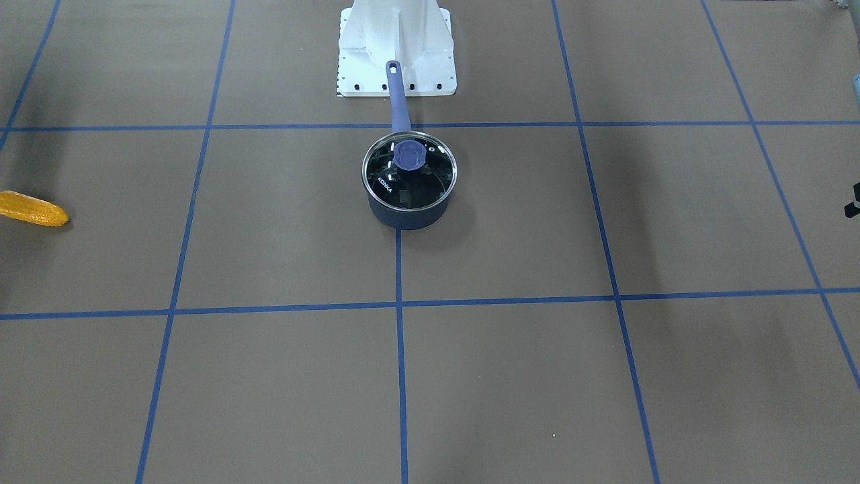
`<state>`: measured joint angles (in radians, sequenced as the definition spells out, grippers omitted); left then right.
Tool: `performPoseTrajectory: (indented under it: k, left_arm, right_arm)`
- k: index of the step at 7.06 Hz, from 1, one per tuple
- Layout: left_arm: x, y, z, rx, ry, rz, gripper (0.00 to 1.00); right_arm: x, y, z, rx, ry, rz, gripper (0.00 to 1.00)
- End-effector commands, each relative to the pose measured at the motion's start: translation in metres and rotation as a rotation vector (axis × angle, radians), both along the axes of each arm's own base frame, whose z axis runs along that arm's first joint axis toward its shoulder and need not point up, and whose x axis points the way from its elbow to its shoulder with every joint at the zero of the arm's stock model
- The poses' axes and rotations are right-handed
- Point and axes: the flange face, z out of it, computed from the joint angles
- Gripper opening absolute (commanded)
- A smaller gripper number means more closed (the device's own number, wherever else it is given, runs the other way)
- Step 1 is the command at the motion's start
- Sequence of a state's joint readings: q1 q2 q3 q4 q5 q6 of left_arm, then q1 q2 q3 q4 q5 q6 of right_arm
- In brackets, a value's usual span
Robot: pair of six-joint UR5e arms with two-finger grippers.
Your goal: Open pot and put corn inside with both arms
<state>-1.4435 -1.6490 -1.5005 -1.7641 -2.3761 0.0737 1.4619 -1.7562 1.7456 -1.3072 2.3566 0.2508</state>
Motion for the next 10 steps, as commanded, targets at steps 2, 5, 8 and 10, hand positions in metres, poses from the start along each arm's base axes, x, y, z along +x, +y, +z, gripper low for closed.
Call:
performPoseTrajectory:
  k: [2, 5, 8, 10]
  left_arm:
    - [0.002, -0.007, -0.013, 0.022, 0.003, -0.001, 0.99]
    - [0.046, -0.043, -0.092, 0.004, 0.128, -0.015, 0.99]
    - [0.147, -0.022, -0.192, -0.07, 0.173, -0.04, 1.0]
    - [0.238, 0.004, -0.275, -0.104, 0.08, -0.034, 1.0]
  right_arm:
    - [0.0, -0.003, -0.006, 0.011, -0.002, 0.002, 1.0]
    - [-0.001, -0.012, -0.023, 0.088, -0.012, 0.009, 1.0]
    - [-0.003, -0.012, -0.031, 0.105, -0.02, 0.0, 1.0]
    - [-0.003, -0.013, -0.033, 0.107, -0.016, 0.0, 1.0]
